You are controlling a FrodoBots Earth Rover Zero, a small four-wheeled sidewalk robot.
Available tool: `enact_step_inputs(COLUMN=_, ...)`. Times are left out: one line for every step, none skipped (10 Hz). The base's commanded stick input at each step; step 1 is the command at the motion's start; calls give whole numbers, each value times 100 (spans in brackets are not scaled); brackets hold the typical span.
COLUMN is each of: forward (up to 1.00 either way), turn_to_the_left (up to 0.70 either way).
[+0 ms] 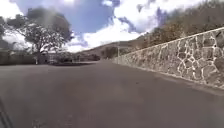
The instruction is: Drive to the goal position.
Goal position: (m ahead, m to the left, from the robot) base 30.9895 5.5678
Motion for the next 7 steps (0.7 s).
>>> enact_step_inputs(forward=70, turn_to_the_left=0)
enact_step_inputs(forward=70, turn_to_the_left=0)
enact_step_inputs(forward=70, turn_to_the_left=0)
enact_step_inputs(forward=70, turn_to_the_left=0)
enact_step_inputs(forward=70, turn_to_the_left=0)
enact_step_inputs(forward=70, turn_to_the_left=0)
enact_step_inputs(forward=70, turn_to_the_left=0)
